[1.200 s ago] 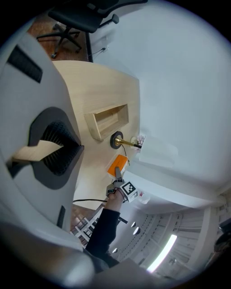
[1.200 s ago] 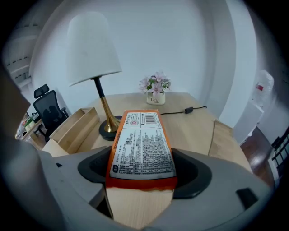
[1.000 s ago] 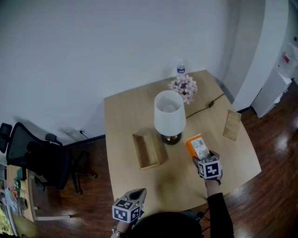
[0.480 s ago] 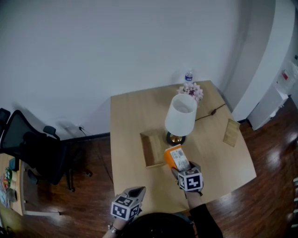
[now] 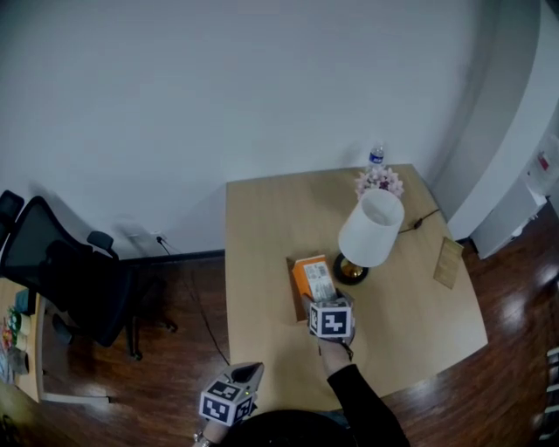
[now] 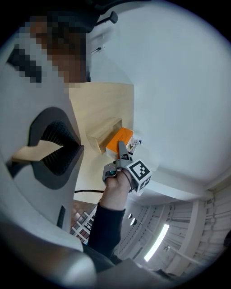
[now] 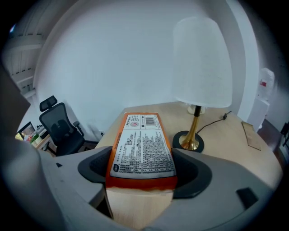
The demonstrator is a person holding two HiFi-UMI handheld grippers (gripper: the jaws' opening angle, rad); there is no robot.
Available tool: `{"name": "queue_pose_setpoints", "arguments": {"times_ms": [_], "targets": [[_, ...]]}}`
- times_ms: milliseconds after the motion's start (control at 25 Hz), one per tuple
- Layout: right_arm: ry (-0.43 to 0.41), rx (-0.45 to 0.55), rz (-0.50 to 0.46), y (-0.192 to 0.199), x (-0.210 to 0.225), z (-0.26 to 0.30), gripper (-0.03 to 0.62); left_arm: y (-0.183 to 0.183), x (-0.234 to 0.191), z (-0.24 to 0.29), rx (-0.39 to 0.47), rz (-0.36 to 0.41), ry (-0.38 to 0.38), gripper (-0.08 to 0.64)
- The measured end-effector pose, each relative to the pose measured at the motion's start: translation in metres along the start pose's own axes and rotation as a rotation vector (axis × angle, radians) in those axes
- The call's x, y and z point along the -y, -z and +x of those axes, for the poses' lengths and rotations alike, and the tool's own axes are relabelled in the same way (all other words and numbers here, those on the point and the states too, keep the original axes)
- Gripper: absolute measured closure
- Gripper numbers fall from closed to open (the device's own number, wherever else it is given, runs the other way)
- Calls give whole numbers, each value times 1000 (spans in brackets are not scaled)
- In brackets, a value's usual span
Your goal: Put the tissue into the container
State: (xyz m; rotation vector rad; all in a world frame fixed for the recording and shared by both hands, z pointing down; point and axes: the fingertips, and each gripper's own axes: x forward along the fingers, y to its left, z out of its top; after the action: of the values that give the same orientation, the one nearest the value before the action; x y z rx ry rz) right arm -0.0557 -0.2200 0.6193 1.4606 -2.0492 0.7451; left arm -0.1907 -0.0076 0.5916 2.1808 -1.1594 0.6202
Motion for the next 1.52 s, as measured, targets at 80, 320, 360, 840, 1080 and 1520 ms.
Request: {"name": "queue_pose_setpoints", "arguments": {"times_ms": [80,320,360,840,1080,1520], "targets": [[32,-4,13,-2,0,15,190,7,-11,-7,-6,-7,-11,567],[119,-63,28,10,3,51,163,20,-33,-18,-23,-21,-35,566],[121,-65,28,11,4,53,158,21,-33,-19,-24,-20,-35,566],[28,-16,-12,3,-16,16,158,13,-20,-12,-8,15,6,566],[-88,-52,-52,23,-25,-32,160,0,5,4,8,29,43,566],[-264,-136,-80,113,-10,-120,585,-9,63,37,-11,75,104,567]]}}
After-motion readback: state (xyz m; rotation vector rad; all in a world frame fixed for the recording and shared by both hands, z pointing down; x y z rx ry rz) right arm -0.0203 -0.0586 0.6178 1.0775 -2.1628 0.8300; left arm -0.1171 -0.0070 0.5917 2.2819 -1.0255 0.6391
